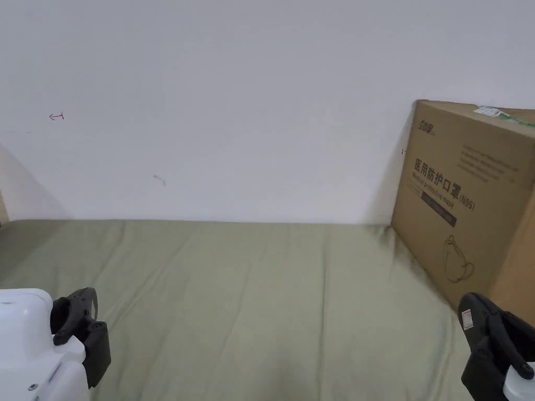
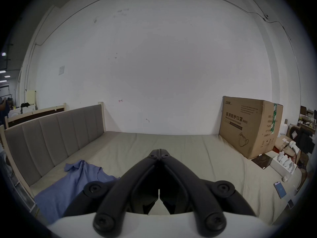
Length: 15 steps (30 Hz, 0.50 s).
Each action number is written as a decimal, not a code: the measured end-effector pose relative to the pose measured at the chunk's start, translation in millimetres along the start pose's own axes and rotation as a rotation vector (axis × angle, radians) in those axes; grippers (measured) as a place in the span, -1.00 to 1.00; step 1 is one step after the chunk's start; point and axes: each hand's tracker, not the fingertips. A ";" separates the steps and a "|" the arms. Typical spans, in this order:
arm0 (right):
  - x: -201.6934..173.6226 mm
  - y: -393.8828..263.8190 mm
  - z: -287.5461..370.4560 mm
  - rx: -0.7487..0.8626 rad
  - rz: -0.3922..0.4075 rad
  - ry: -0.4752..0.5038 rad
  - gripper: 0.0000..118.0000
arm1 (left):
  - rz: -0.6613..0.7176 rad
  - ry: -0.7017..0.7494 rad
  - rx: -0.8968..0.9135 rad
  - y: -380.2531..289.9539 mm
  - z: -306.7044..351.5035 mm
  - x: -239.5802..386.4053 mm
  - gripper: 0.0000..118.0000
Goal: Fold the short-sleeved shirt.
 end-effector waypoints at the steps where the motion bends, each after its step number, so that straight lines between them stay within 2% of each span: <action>1: 6.1 -2.1 -0.8 -0.002 -0.001 -0.001 -1.00 | -0.001 0.006 0.002 1.0 1.4 -1.5 -1.00; 2: 1.8 -1.7 -3.6 -0.003 -0.008 0.017 -1.00 | 0.003 0.005 0.003 2.5 4.3 -5.4 -1.00; 5: -32.1 5.0 -16.3 0.018 -0.062 0.158 -1.00 | 0.047 0.051 0.014 3.8 24.7 -30.1 -1.00; 8: -81.3 8.6 -36.7 0.016 -0.057 0.324 -1.00 | 0.055 0.211 0.010 -1.7 59.3 -69.6 -1.00; 10: -123.0 11.7 -47.5 0.011 -0.054 0.449 -1.00 | 0.059 0.318 -0.036 -8.2 84.6 -100.0 -1.00; 12: -174.6 10.5 -56.9 -0.008 -0.090 0.598 -1.00 | 0.069 0.479 -0.054 -18.6 117.0 -131.9 -1.00; 15: -242.4 4.2 -59.4 -0.037 -0.135 0.769 -1.00 | 0.105 0.644 -0.088 -31.1 161.1 -167.2 -1.00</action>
